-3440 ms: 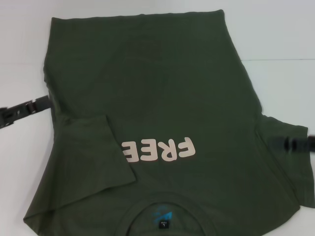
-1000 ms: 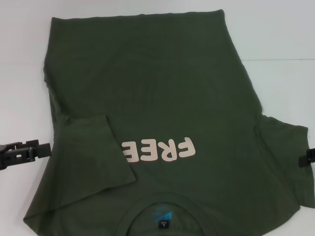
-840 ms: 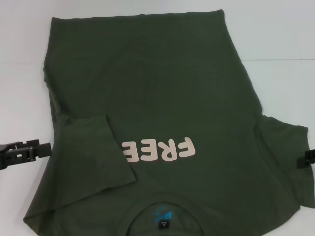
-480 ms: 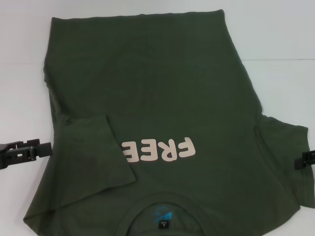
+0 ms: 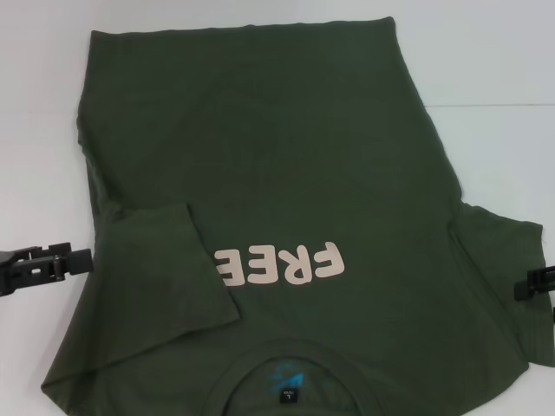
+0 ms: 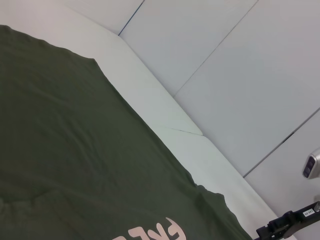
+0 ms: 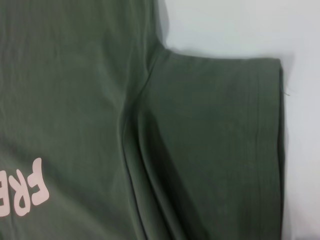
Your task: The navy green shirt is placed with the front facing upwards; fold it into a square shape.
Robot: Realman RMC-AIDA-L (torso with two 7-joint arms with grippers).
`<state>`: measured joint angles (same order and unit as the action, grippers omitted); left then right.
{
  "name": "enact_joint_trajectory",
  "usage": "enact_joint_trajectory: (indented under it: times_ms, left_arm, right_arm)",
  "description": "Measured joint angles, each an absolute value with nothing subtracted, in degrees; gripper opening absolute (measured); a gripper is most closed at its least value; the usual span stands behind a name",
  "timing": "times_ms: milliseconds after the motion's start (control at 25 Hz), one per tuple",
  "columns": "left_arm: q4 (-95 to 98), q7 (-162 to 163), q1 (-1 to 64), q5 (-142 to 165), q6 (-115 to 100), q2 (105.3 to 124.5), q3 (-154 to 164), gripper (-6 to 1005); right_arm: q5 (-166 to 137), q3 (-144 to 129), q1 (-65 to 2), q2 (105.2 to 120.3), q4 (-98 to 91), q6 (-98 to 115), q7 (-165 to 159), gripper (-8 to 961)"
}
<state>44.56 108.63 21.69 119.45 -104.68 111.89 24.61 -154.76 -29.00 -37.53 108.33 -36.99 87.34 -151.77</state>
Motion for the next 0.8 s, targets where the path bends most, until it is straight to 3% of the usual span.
enact_joint_trajectory:
  times_ms: [800]
  left_arm:
    - [44.7, 108.6, 21.7, 119.1, -104.7, 111.89, 24.5, 907]
  right_arm:
    - [-154.1, -28.6, -38.0, 109.06, -36.3, 85.9, -151.1, 880]
